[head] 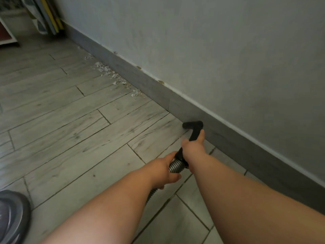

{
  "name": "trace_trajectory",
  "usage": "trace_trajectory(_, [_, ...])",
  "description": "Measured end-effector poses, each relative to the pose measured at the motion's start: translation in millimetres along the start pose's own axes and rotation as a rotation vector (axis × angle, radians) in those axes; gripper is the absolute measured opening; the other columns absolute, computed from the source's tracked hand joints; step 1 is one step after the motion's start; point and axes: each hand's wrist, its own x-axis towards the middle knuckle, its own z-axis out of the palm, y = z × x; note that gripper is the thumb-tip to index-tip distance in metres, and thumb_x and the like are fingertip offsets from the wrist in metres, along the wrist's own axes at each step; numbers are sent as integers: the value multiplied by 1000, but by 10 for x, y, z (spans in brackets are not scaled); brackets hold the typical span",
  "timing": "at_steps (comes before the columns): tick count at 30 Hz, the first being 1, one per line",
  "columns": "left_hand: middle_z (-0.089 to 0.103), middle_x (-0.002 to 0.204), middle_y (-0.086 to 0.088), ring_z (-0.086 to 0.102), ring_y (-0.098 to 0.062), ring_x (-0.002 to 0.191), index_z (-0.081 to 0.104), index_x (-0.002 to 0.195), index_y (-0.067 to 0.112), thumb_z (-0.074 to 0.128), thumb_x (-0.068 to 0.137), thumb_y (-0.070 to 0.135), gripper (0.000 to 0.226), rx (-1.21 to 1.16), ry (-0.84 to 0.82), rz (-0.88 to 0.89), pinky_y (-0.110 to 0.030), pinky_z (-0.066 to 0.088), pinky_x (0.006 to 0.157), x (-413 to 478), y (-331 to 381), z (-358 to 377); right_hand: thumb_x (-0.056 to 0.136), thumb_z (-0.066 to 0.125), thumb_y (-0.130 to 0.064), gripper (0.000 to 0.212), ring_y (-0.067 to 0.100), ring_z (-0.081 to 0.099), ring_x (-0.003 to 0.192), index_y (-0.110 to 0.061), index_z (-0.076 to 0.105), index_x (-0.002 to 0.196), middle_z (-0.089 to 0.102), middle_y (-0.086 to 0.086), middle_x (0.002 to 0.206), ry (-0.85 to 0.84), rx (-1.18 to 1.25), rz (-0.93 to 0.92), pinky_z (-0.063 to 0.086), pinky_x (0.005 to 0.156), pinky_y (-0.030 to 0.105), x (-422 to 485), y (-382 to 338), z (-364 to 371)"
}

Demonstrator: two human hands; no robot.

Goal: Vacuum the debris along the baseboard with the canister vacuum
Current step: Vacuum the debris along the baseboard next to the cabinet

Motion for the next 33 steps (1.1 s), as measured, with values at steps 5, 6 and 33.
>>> trace_trajectory(5, [61,108,-5,56,-14,64,17,144,47,63,87,33,75,117,-43,83,-28,53,62,-210,258,265,99,45,-22,79,34,53,80,-50,-8,150,44,17,97,40,111,29,53,85,54,-159,396,-389])
trace_trajectory(6, [61,106,-4,56,-14,64,17,144,47,63,87,33,75,131,-52,92,-28,53,62,-250,318,321,99,45,-21,78,35,54,82,-50,-6,150,44,17,98,52,131,37,53,85,54,-200,465,-467])
trace_trajectory(33, [62,113,-4,61,-22,95,19,145,37,63,85,36,74,596,-239,441,-36,51,82,-798,1564,1647,93,51,-25,59,38,60,92,-23,27,146,54,19,112,307,639,228,56,72,48,-660,2166,-2040])
